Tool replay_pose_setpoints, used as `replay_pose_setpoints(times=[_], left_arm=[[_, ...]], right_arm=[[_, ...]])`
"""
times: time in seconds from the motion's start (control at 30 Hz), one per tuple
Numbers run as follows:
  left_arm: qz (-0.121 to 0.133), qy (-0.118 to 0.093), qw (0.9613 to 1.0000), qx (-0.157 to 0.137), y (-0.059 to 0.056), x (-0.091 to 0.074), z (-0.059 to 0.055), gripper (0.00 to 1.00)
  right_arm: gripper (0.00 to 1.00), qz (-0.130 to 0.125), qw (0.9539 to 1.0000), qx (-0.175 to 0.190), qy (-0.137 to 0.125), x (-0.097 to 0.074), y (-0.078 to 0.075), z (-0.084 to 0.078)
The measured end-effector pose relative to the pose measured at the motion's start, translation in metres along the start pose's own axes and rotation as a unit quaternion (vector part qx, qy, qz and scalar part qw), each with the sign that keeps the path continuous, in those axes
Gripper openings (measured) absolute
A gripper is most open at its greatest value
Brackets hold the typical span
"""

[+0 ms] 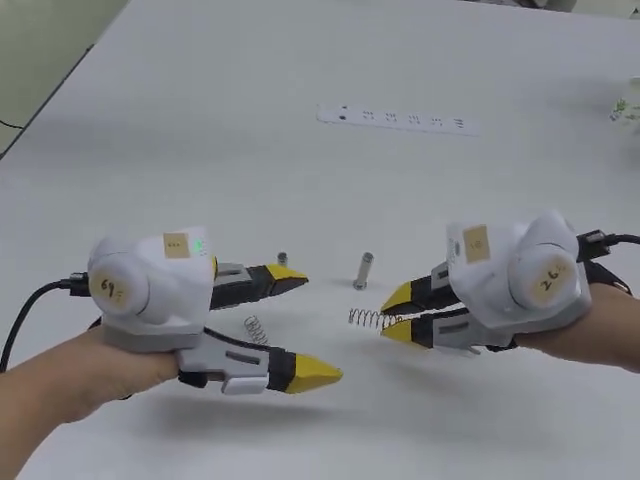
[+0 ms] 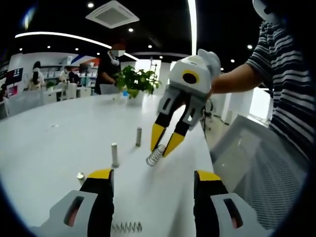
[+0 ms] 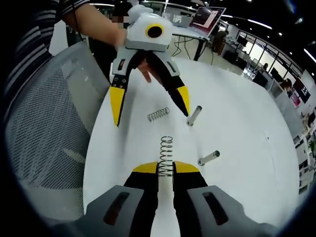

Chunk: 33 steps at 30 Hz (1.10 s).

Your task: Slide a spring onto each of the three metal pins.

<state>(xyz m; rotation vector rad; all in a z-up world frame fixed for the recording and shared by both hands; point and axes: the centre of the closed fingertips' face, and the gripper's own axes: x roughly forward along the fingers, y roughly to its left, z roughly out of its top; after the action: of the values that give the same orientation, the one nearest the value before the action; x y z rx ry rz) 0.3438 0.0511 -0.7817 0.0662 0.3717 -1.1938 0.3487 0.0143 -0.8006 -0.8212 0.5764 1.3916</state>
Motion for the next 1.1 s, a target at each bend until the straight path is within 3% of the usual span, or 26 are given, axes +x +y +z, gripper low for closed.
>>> replay_pose_setpoints(times=[0.43, 0.57, 1.1], left_arm=[[-0.012, -0.005, 0.9999, -0.001, 0.003, 0.016, 0.004, 0.45], [-0.019, -0.008, 0.9998, -0.005, 0.001, 0.019, 0.007, 0.36], [-0.041, -0.009, 0.9991, 0.002, -0.006, 0.027, 0.013, 0.19]], right_arm=[[0.07, 0.006, 0.9997, -0.022, -0.003, -0.004, 0.005, 0.006], [0.07, 0.007, 0.9997, -0.023, -0.005, -0.005, 0.006, 0.007], [0.07, 0.01, 0.9995, -0.027, -0.015, -0.008, 0.008, 0.014]])
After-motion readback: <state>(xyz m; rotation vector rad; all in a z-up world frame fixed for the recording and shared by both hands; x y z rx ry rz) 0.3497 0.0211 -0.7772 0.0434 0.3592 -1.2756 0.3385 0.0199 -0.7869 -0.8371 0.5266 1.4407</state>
